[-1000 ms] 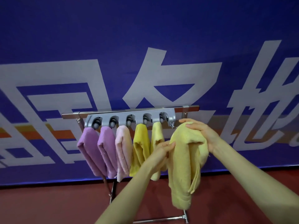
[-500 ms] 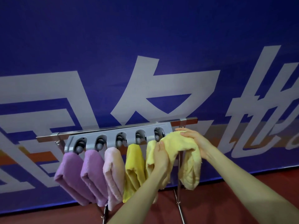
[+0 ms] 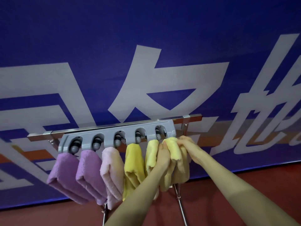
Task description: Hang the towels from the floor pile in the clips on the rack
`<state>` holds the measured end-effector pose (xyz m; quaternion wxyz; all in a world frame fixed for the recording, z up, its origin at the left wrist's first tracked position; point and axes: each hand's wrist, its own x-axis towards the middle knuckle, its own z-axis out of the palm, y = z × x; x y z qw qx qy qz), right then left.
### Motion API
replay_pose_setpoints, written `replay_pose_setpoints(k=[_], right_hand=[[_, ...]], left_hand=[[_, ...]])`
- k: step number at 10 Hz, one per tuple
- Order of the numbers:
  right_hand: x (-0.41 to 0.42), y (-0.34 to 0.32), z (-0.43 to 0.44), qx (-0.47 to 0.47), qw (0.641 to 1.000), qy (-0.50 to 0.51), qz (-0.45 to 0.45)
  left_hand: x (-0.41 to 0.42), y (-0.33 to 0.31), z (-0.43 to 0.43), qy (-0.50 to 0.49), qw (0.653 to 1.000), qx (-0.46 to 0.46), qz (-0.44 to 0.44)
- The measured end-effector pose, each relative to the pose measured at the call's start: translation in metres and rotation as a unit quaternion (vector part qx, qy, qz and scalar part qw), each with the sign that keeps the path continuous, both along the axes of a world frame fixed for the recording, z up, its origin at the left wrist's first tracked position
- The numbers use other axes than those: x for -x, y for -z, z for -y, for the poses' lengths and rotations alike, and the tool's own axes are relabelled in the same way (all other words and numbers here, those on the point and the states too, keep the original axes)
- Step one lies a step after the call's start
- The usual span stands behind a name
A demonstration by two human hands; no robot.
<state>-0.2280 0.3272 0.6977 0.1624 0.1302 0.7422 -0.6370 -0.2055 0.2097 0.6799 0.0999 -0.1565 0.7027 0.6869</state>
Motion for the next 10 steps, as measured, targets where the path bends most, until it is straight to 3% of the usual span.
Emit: replay_pose_setpoints(k=[2,4,6,10], right_hand=[[0.001,0.024,0.014,-0.02,0.998,0.055,0.007],[-0.013,0.036,0.012,-0.039,0.996,0.076,0.019],[-0.027,0.04,0.012,-0.041,0.995,0.092,0.02],[-0.089,0.027,0.007,0.039,0.995,0.09,0.021]], left_hand=[[0.0,0.007,0.012,0.063,0.985,0.16,-0.013],[-0.006,0.011,0.017,0.069,0.979,0.191,0.005],[-0.019,0.009,0.02,0.15,0.98,0.128,0.008],[-0.083,0.006,0.055,0.082,0.996,0.039,-0.013]])
